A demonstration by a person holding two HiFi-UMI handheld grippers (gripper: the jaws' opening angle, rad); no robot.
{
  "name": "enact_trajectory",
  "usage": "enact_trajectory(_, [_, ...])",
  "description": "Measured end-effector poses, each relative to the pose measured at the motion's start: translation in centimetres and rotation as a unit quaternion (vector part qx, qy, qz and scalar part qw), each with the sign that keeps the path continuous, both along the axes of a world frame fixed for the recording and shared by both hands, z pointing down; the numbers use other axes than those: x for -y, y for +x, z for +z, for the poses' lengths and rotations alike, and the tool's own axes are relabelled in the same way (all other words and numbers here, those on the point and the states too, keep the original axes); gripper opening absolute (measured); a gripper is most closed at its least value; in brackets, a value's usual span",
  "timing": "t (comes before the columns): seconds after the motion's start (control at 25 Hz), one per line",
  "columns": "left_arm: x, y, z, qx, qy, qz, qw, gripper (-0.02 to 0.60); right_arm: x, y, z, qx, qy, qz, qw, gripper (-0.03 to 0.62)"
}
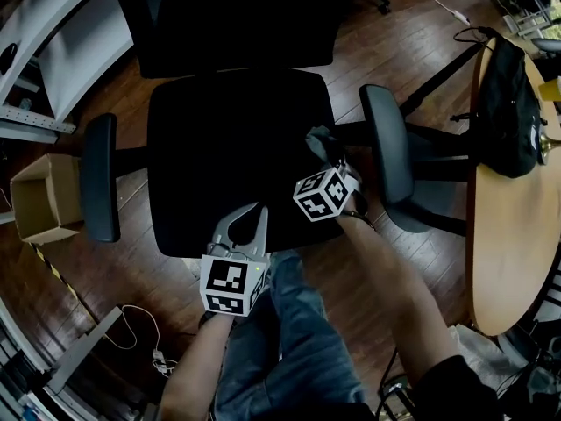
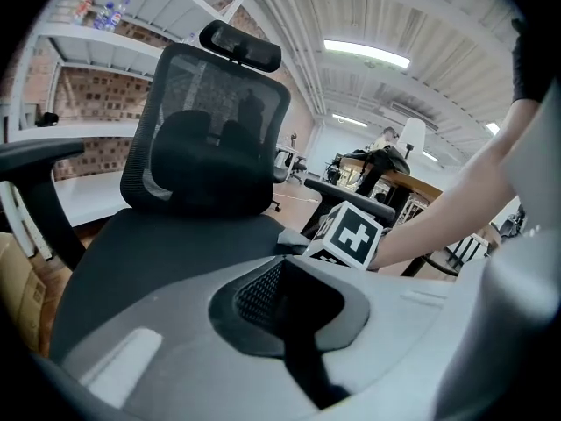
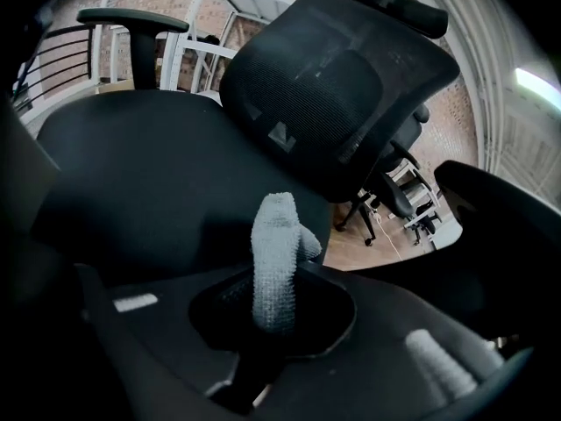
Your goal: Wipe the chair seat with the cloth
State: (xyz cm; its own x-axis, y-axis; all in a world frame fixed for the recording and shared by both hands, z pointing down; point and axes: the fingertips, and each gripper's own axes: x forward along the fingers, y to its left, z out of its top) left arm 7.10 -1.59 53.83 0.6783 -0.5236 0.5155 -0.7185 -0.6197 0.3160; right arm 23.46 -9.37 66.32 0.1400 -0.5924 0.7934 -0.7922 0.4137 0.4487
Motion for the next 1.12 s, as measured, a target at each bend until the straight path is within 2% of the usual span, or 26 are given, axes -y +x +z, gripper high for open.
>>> enact_trajectory(0.24, [-2.7, 0.8, -0.4, 0.004, 0.005, 0.019, 0.9998, 0.003, -5.5, -0.7, -0.5, 0.006, 0.021, -0.029, 0.999, 0.015])
enact_trajectory(0.64, [-6.1, 2.4, -1.2, 0.004, 0.011, 0.035, 0.9993, 0.003, -13.5, -1.3, -1.4, 0.030, 0.037, -0.035, 0.998, 0.015])
enact_trajectory(1.12, [-8.0, 4.1, -1.5, -0.001, 0.012, 0.034, 0.9994, 0.003, -21.3, -3.0, -0.5, 0.061, 0.013, -0.028, 0.998, 0.015])
